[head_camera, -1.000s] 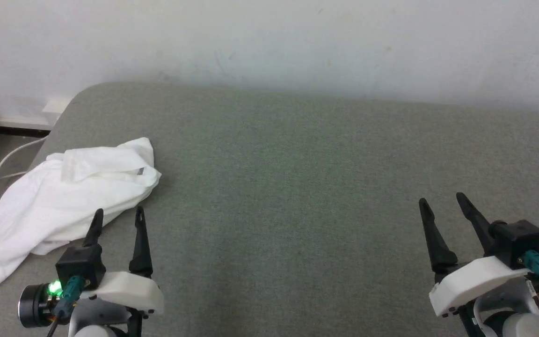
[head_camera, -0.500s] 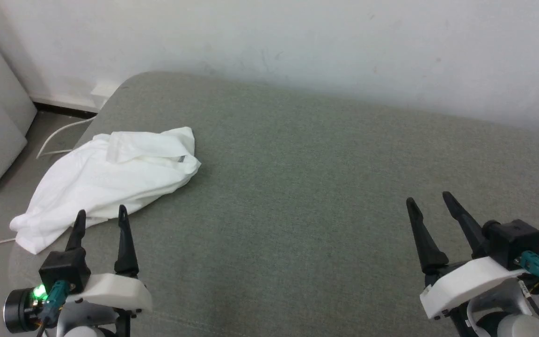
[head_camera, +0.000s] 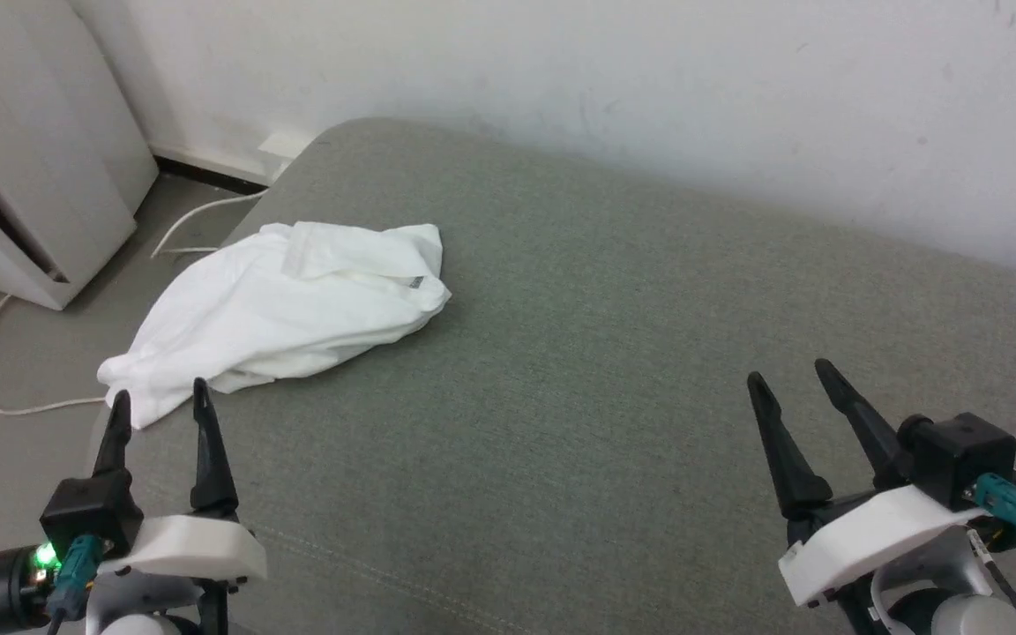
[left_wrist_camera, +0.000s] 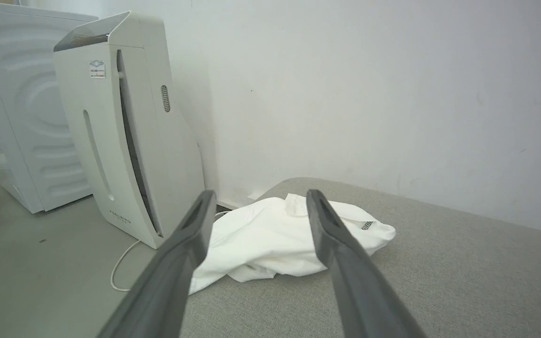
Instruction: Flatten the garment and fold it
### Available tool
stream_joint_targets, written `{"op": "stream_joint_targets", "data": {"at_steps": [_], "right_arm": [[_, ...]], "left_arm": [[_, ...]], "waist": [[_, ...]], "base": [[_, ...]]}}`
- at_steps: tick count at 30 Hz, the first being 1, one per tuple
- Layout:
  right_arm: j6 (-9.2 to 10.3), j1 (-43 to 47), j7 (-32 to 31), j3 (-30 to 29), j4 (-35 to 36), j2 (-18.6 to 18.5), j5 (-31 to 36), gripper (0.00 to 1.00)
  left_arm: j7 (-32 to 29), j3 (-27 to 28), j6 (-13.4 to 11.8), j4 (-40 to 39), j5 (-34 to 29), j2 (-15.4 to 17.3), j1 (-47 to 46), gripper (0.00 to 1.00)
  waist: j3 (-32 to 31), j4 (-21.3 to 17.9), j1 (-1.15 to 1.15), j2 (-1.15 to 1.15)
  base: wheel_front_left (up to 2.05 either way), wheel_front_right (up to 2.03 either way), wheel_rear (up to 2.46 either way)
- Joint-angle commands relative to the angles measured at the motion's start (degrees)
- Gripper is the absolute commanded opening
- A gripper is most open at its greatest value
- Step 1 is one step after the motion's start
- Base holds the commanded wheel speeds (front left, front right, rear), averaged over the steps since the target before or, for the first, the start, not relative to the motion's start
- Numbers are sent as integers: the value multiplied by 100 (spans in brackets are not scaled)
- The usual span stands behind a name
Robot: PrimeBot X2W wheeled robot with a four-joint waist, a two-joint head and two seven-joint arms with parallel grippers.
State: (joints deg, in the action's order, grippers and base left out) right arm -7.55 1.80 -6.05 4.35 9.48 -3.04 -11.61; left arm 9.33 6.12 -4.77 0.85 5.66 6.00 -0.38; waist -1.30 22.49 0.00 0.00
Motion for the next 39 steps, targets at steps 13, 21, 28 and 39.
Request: {"op": "stream_joint_targets", "data": {"at_steps": [13,21,28,39], "right_arm": [[5,-29,-121,54,241,12,-198,100],[5,-196,-288,97,392,13,-160,100],[6,-520,-557,273,613,14,63,100],[6,-1147,-1017,567,1000,15,579,100]], "left_arm": [[194,51,211,251,321,103,-501,100],[-35,-26,529,599,457,581,-1620,100],[-432,0,780,1339,659,1115,-2972,100],[-1916,179,1065,3570,1507,1799,-4965,100]], "waist": [[230,406,0,0],[452,352,0,0],[959,4,0,0],[2272,-687,0,0]], "base": [[0,0,0],[0,0,0],[0,0,0],[0,0,0]]}}
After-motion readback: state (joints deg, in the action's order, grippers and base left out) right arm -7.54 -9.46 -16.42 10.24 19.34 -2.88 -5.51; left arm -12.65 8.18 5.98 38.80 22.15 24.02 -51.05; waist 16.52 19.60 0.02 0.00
